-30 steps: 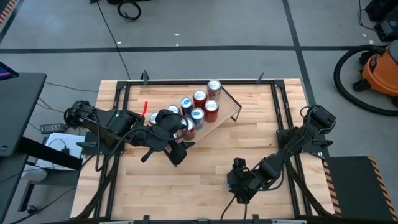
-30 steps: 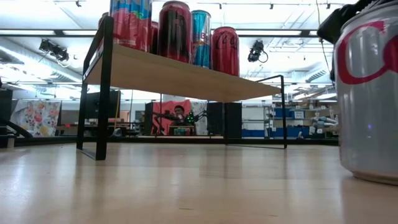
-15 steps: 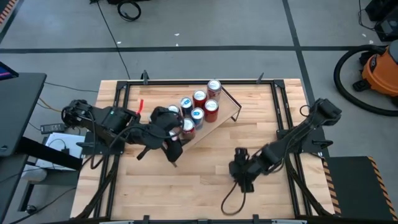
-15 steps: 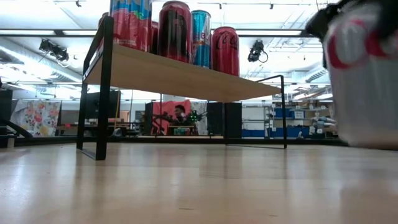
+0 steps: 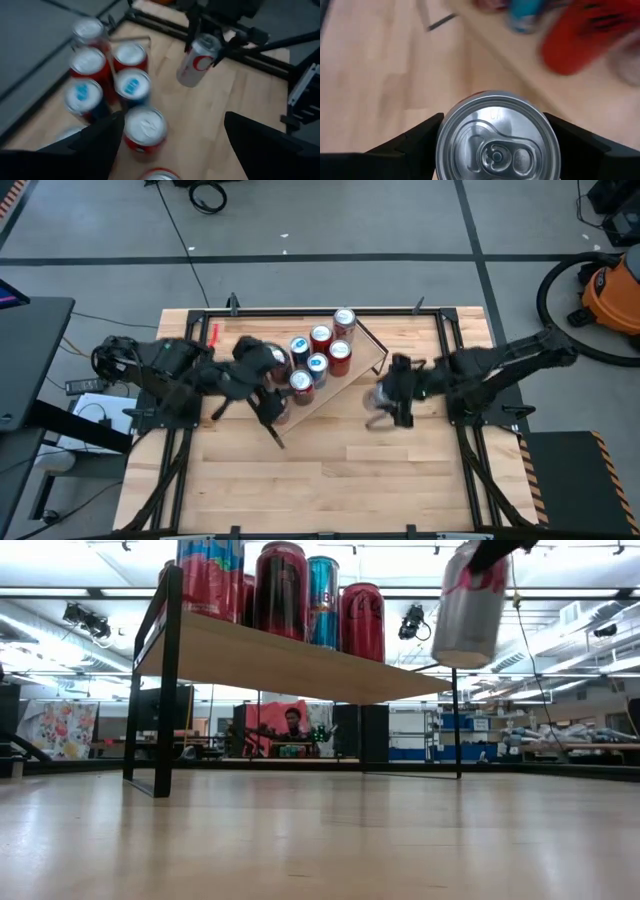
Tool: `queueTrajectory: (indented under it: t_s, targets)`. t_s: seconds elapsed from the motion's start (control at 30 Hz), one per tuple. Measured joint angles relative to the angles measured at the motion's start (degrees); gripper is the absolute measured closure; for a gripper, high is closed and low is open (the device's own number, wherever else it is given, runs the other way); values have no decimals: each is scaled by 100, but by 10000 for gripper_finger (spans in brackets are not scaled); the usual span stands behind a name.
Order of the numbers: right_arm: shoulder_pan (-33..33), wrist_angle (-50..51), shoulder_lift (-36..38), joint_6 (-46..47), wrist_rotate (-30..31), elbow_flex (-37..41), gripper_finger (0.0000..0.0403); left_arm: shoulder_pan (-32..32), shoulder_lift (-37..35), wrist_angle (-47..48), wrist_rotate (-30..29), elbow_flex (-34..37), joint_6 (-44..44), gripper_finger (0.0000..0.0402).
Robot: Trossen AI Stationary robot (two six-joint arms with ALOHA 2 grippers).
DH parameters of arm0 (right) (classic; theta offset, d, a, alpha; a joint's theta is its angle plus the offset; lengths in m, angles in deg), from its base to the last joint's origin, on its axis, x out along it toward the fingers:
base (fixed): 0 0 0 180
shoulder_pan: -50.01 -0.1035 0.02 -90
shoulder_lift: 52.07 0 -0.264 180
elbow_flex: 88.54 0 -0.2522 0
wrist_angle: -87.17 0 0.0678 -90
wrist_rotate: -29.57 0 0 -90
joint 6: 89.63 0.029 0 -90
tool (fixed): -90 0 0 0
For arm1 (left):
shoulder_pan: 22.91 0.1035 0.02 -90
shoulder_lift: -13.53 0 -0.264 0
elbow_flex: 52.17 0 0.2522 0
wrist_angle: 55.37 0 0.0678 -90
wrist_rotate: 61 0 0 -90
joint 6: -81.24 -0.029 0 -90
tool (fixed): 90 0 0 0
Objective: Place canned beverage on shelf
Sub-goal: Put the red and silver soda can on the shelf and aligned with the other red and silver soda can on the shelf
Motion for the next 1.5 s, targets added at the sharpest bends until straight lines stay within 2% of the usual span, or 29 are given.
queueTrajectory:
  t_s: [0.1,0.23,0.43,0.57,0.87,1.03,1.27,1.5]
  targets:
    - [551,76,110,-294,-177,-142,85,260,-228,-128,-5,0,-446,47]
    - [1291,266,19,-797,-327,-707,85,668,-531,-363,-8,-2,-1188,47]
    - [2318,627,-491,-1482,-828,-1359,85,1238,-879,-527,53,-4,-2062,47]
    - [2779,828,-838,-1867,-1290,-1825,84,1462,-963,-512,160,-4,-2204,47]
    - [3380,1420,-1459,-2889,-2418,-2558,84,1511,-980,-483,191,-4,-2574,47]
    - [3552,1583,-1676,-3521,-2518,-2627,84,1511,-963,-576,152,-4,-2866,47]
    - [3721,1581,-1767,-4139,-2961,-2627,84,1511,-961,-658,-72,-4,-3021,47]
    - [3891,1541,-1764,-4240,-3035,-2627,83,1511,-961,-656,-89,-4,-3019,47]
